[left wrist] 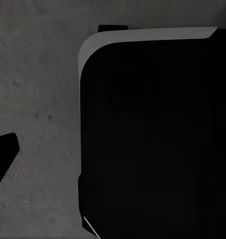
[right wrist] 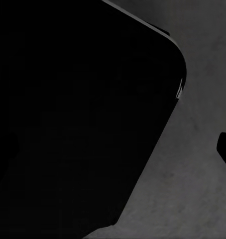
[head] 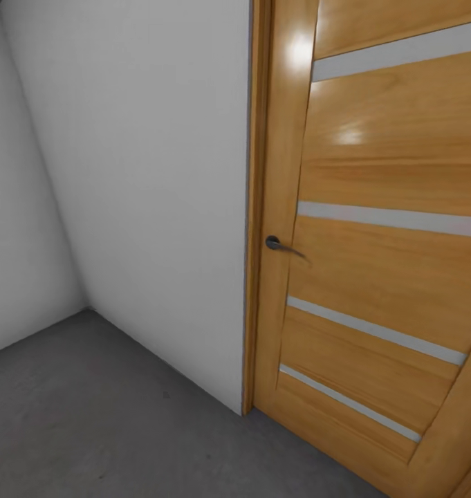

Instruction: Move the two storage containers from the living room to the garage. In the garage, place one container on the floor and stack the other container on top of it (either order is fine).

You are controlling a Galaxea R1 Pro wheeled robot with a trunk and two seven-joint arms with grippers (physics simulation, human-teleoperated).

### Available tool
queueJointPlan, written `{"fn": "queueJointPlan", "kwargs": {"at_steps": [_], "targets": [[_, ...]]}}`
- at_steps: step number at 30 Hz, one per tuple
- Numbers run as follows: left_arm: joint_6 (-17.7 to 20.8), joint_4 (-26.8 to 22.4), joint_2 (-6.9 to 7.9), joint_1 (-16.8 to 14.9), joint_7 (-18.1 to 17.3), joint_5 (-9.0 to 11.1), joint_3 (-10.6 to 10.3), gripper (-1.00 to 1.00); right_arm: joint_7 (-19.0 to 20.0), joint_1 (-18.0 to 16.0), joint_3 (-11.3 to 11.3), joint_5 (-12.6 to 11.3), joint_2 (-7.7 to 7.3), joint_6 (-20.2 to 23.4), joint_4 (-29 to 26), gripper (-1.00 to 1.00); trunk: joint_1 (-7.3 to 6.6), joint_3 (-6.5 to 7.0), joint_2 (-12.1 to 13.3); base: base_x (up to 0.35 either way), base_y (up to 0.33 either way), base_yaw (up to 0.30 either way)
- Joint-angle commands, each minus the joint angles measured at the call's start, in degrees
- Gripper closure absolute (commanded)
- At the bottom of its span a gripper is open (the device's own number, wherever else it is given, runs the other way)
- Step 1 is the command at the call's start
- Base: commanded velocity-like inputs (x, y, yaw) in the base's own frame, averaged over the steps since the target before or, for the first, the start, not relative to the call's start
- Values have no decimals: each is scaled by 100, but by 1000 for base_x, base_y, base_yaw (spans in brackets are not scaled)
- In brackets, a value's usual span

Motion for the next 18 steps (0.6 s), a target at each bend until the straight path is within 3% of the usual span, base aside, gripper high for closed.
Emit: {"fn": "queueJointPlan", "kwargs": {"at_steps": [1,9,18], "targets": [[3,-3,0,-1,2,12,2,-100,3,-1,46,-61,0,-18,1,-100,3,-5,-2,288,204,-249],[-1,-3,0,-1,2,12,2,-100,5,-1,46,-61,0,-16,1,-100,3,-5,-2,276,87,-266],[-1,-3,0,-1,4,12,2,-100,5,-1,46,-61,0,-16,1,-100,3,-5,-2,42,3,-270]]}}
